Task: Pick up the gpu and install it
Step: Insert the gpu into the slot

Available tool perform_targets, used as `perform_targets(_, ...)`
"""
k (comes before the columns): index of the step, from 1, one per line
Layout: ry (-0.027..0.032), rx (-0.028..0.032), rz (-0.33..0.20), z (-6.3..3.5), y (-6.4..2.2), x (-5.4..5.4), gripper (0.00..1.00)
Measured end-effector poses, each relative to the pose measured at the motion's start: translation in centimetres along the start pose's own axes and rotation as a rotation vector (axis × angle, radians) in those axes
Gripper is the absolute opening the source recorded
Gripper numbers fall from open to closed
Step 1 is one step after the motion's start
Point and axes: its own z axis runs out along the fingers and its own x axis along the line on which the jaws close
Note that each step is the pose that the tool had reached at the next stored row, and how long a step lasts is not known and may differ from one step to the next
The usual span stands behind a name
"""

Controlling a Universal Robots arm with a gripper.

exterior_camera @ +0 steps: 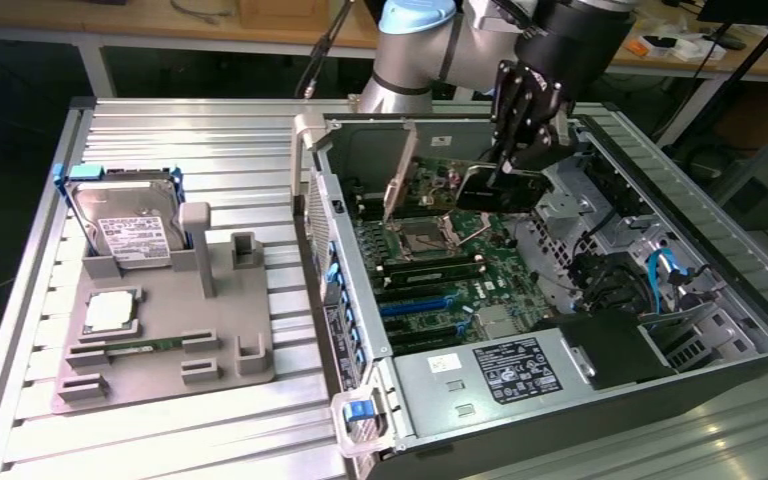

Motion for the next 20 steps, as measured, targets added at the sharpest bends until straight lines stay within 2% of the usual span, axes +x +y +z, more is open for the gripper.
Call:
perform_targets(7, 0.0067, 0.0002, -0.134, 0.78, -0.03, 0.0, 0.27)
perform_targets(14, 0.012, 0.0004, -0.254, 2.01, -0.17, 0.0, 0.27)
perform_targets(16, 0.0126, 0.0005, -0.273, 2.36, -0.26, 0.0, 0.27)
perform_targets(20, 0.0126, 0.0014, -0.273, 3.06, -0.3, 0.0, 0.27)
